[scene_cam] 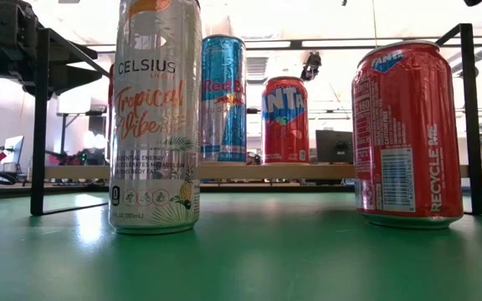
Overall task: Place canned beverage on shelf
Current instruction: Put the right white soda can on the shelf
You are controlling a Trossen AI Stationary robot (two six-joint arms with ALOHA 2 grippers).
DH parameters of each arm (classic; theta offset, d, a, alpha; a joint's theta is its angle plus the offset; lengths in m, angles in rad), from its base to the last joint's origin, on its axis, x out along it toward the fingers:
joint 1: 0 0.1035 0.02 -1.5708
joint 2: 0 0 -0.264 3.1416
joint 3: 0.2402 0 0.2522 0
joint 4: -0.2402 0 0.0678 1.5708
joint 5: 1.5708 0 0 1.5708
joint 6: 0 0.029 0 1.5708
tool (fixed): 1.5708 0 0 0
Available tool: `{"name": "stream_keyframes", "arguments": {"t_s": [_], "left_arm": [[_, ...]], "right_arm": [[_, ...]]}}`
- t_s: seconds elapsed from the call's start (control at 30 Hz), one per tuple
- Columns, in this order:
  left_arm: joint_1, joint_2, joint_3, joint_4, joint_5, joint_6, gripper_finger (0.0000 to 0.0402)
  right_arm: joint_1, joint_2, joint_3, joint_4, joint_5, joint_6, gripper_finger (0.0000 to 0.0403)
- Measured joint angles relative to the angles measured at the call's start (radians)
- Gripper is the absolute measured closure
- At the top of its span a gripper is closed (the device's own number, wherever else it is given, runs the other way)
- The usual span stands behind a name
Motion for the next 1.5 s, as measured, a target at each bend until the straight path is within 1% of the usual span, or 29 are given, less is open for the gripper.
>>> {"name": "stream_keyframes", "arguments": {"t_s": [0.17, 0.27, 0.5, 0.57, 0.67, 0.87, 1.03, 1.13, 1.5], "left_arm": [[0.0, 0.0, 0.0, 0.0, 0.0, 0.0, 0.0061], [0.0, 0.0, 0.0, 0.0, 0.0, 0.0, 0.0061], [0.0, 0.0, 0.0, 0.0, 0.0, 0.0, 0.0061], [0.0, 0.0, 0.0, 0.0, 0.0, 0.0, 0.0061], [0.0, 0.0, 0.0, 0.0, 0.0, 0.0, 0.0061], [0.0, 0.0, 0.0, 0.0, 0.0, 0.0, 0.0061], [0.0, 0.0, 0.0, 0.0, 0.0, 0.0, 0.0061], [0.0, 0.0, 0.0, 0.0, 0.0, 0.0, 0.0061], [0.0, 0.0, 0.0, 0.0, 0.0, 0.0, 0.0061]], "right_arm": [[0.0, 0.0, 0.0, -0.008, -0.001, -0.187, 0.0076], [0.0, 0.0, 0.0, -0.004, -0.024, -0.245, 0.0076], [0.002, 0.0, 0.0, 0.025, -0.135, -0.406, 0.0076], [0.002, 0.0, 0.0, 0.025, -0.139, -0.45, 0.0076], [0.002, 0.0, 0.0, 0.025, -0.132, -0.458, 0.0076], [0.002, 0.001, -0.029, 0.024, -0.099, -0.423, 0.0076], [0.002, 0.001, -0.067, 0.037, -0.132, -0.404, 0.0076], [0.002, 0.001, -0.074, 0.047, -0.133, -0.384, 0.0076], [0.002, -0.004, -0.066, 0.024, -0.105, -0.011, 0.0077]]}}
